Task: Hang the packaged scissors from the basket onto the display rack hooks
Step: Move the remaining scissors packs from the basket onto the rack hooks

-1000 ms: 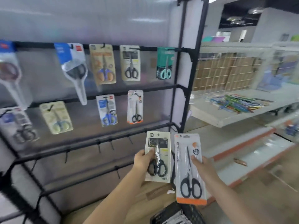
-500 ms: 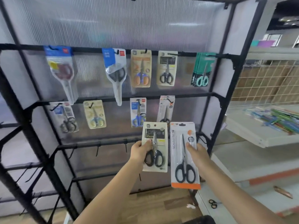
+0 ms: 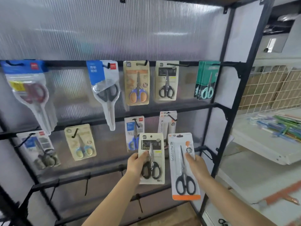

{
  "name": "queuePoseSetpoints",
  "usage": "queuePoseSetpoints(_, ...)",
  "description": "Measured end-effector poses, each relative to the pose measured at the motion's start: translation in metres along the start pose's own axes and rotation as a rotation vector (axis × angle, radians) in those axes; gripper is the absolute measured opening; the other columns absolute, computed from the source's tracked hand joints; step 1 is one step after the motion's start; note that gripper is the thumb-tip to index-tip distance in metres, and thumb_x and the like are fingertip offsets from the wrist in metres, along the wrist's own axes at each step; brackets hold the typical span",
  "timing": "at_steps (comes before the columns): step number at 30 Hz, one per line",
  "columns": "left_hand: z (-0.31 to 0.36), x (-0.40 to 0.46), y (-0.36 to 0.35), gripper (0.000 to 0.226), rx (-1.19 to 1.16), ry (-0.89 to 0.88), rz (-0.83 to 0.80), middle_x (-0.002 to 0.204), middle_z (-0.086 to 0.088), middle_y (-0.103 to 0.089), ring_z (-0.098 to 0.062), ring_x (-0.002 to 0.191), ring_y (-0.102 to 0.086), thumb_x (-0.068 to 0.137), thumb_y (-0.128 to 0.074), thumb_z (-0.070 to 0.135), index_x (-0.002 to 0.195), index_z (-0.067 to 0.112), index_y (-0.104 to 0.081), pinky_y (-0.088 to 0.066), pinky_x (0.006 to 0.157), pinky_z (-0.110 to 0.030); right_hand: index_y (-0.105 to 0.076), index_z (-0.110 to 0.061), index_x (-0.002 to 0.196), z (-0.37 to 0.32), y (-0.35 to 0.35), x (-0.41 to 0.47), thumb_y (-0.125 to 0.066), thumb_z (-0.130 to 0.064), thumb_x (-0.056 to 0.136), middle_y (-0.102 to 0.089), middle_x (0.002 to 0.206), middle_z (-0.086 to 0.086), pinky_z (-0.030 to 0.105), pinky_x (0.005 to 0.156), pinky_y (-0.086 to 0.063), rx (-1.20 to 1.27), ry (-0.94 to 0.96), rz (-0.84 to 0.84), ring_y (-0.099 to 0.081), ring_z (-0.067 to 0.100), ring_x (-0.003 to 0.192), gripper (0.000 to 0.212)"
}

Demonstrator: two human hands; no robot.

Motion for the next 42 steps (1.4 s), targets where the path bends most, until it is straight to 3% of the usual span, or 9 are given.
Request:
queuePoseSetpoints(3,0.001,0.014,-0.003,0.014,-0.022,0.023,-0.01,0.093,-0.014,-0.07,-0.032,0.09,-0.067,0.088,-0.065,0.021,0.095,0.008,-0.062,-0.053,0.087,-0.044,-0.06,-0.015,0.109,-0.005,-0.004,0.019,-0.047,-0.031,0.096,-0.065,0.104,0.005,0.036,0.091,-0.046,-0.01,-0.005,0.028,-0.059,0.024,0.099,0.024)
queuePoseSetpoints(8,0.007,0.029,-0.013,0.015,-0.044,0.018,-0.009,0.094,-0.014,-0.07,-0.031,0.087,-0.067,0.09,-0.063,0.017,0.099,0.005,-0.062,-0.053,0.086,-0.042,-0.06,-0.014,0.108,-0.02,-0.004,0.045,-0.047,-0.033,0.096,-0.064,0.103,0.004,0.03,0.076,-0.044,0.0,0.033,0.016,-0.059,0.018,0.092,0.026)
queuePoseSetpoints(17,0.018,0.042,-0.033,0.005,-0.078,0.011,0.017,0.084,-0.009,-0.067,-0.023,0.074,-0.064,0.09,-0.061,0.014,0.089,0.011,-0.06,-0.053,0.077,-0.036,-0.057,-0.008,0.115,-0.036,-0.003,0.084,-0.046,-0.035,0.096,-0.059,0.116,0.007,0.035,0.09,-0.043,-0.007,0.042,0.004,-0.055,0.023,0.105,0.035)
queuePoseSetpoints(21,0.016,0.048,-0.039,0.005,-0.079,0.006,0.024,0.084,-0.009,-0.068,-0.021,0.072,-0.064,0.09,-0.062,0.015,0.09,0.011,-0.059,-0.051,0.064,-0.03,-0.054,-0.012,0.114,-0.034,-0.007,0.093,-0.044,-0.036,0.097,-0.057,0.111,0.002,0.03,0.086,-0.037,-0.022,0.064,-0.045,-0.05,0.017,0.099,0.031)
queuePoseSetpoints(24,0.011,0.052,-0.039,0.009,-0.068,0.018,0.032,0.09,-0.011,-0.07,-0.024,0.079,-0.067,0.089,-0.064,0.018,0.094,0.011,-0.061,-0.053,0.072,-0.034,-0.05,-0.017,0.103,-0.028,-0.008,0.094,-0.045,-0.033,0.098,-0.052,0.097,-0.002,0.027,0.08,-0.035,-0.024,0.083,-0.061,-0.047,0.013,0.091,0.017)
queuePoseSetpoints(29,0.007,0.057,-0.04,0.013,-0.074,0.023,0.032,0.095,-0.012,-0.071,-0.026,0.083,-0.068,0.089,-0.064,0.018,0.099,0.01,-0.061,-0.054,0.072,-0.035,-0.055,-0.015,0.102,-0.019,-0.008,0.102,-0.047,-0.033,0.096,-0.057,0.093,-0.005,0.028,0.073,-0.037,0.013,0.106,-0.049,-0.053,0.012,0.089,0.021)
queuePoseSetpoints(32,0.004,0.061,-0.039,0.017,-0.055,0.029,0.039,0.098,-0.012,-0.071,-0.028,0.09,-0.068,0.089,-0.064,0.021,0.102,0.011,-0.062,-0.054,0.084,-0.043,-0.054,-0.016,0.102,-0.017,-0.008,0.112,-0.047,-0.033,0.097,-0.056,0.091,-0.006,0.024,0.064,-0.036,-0.002,0.119,-0.048,-0.051,0.009,0.084,0.019)
queuePoseSetpoints(37,0.001,0.064,-0.042,0.016,-0.049,0.042,0.065,0.1,-0.013,-0.072,-0.031,0.093,-0.068,0.089,-0.064,0.022,0.1,0.011,-0.063,-0.052,0.09,-0.048,-0.053,-0.01,0.111,-0.01,-0.015,0.127,-0.047,-0.036,0.096,-0.056,0.109,0.004,0.029,0.081,-0.037,-0.005,0.12,-0.067,-0.051,0.017,0.099,0.031)
queuePoseSetpoints(42,0.0,0.063,-0.048,0.023,-0.038,0.052,0.085,0.098,-0.012,-0.072,-0.03,0.092,-0.069,0.089,-0.064,0.022,0.106,0.008,-0.063,-0.053,0.09,-0.048,-0.052,-0.009,0.105,-0.012,-0.029,0.145,-0.047,-0.034,0.096,-0.056,0.105,0.007,0.03,0.079,-0.038,0.033,0.109,-0.092,-0.051,0.018,0.095,0.028)
Point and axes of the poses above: each hand's wrist, its own x-axis towards the middle knuckle, its own y-axis out of the back of the hand, z = x × y, the point moved 2 cm from there along x, towards the middle knuckle
